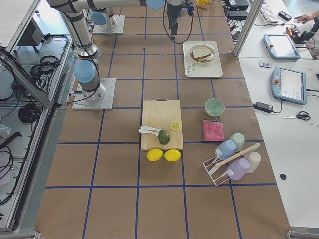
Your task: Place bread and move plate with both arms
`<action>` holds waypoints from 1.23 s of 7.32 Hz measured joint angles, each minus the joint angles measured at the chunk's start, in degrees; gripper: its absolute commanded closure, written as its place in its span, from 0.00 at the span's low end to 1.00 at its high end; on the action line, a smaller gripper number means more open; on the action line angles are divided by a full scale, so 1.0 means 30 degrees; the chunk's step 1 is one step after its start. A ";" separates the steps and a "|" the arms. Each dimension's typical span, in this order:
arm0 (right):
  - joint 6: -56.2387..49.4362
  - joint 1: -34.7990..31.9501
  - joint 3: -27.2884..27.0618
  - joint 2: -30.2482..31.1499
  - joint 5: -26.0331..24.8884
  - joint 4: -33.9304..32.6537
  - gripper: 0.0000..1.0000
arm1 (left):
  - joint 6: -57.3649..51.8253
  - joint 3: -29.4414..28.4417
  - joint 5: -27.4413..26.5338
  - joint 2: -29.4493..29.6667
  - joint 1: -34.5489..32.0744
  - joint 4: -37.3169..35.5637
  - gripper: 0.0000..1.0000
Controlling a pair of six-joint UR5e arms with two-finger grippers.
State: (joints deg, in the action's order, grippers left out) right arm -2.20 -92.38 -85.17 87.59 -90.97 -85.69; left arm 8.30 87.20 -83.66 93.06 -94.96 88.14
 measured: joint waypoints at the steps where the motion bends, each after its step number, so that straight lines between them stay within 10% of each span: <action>1: 0.0000 0.0000 0.0004 -0.0007 0.0054 0.0032 0.00 | -0.0349 0.0636 -0.0049 -0.0532 0.0014 -0.0113 0.00; 9: 0.0260 0.0015 0.0029 0.0120 0.0231 0.0232 0.00 | -0.1561 0.1057 -0.1423 -0.1022 0.0621 -0.1353 0.00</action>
State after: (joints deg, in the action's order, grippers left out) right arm -1.42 -92.33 -85.08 87.95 -90.27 -84.99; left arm 3.61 90.37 -87.93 90.00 -93.10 84.08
